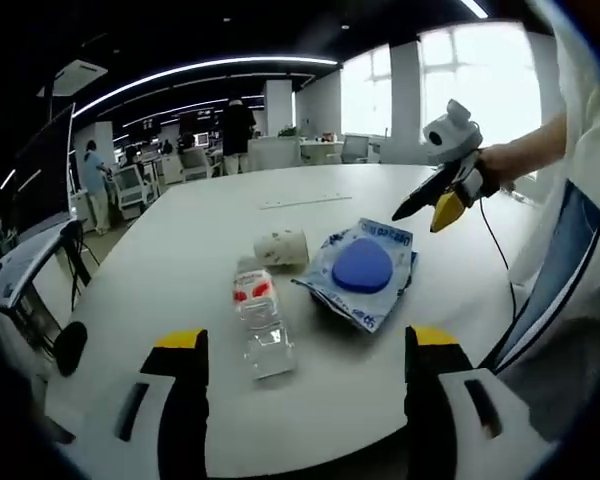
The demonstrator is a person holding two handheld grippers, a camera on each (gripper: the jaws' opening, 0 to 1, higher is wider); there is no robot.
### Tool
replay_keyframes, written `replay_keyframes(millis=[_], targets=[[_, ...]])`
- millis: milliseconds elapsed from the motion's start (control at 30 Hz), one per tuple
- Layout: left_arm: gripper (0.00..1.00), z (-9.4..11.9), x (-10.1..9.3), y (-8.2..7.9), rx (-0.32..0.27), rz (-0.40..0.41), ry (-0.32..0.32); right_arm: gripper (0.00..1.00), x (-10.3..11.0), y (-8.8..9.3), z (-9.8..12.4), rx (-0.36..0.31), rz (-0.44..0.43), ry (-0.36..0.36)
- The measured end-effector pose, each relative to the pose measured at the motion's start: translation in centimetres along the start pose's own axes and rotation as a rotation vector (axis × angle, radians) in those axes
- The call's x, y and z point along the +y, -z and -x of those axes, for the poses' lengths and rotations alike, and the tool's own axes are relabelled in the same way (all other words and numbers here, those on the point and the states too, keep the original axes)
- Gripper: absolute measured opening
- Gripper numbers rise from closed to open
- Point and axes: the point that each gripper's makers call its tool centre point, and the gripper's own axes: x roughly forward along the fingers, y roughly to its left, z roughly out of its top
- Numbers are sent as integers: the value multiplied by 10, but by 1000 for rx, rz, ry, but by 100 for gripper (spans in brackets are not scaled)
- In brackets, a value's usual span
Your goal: Arrange the tabletop items into an orderly group along one side of the table until the central work area is clear of visible clutter.
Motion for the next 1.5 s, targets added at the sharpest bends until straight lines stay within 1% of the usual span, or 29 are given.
replay_keyframes(millis=[200,367,533,633,767,867,900,967,1067,1133,1200,1267,1367,1400,1433,1500], targets=[[81,-1,-4,3,13,2,18,84,-4,-19,-1,-19,-32,-1],[80,-1,-3,6,21,-4,16,81,-9,-32,-9,-27,-54,-4],[79,0,0,7,20,-3,4,76,-14,-51,-26,-37,-85,-13],[78,-1,1,8,21,-2,0,73,-15,-57,-36,-32,-109,-16],[77,-1,3,11,31,-1,-4,70,-11,-67,-49,-30,-143,-40],[77,-1,3,13,37,-2,-4,66,-7,-75,-60,-35,-218,-73],[76,-1,2,13,39,0,-4,65,-8,-77,-64,-36,-225,-77],[75,-2,3,14,43,0,-6,65,-10,-80,-70,-30,-226,-78],[74,-2,2,16,56,2,-2,64,-10,-81,-80,0,-182,-81],[72,-3,-1,18,70,-16,3,63,-12,-80,-86,12,-187,-86],[71,-4,-3,19,76,-31,6,62,-16,-80,-90,12,-236,-82],[70,-3,-2,20,81,-28,7,62,-21,-82,-93,-7,-304,-70],[69,-3,0,19,80,-21,1,62,-23,-82,-99,-10,-328,-95],[69,-3,1,20,82,-19,-1,61,-24,-81,-103,-4,-350,-102],[68,-3,1,20,84,-16,-4,61,-26,-80,-105,-1,-368,-97],[68,-2,3,21,84,-15,-8,61,-29,-81,-109,-18,-412,-91]])
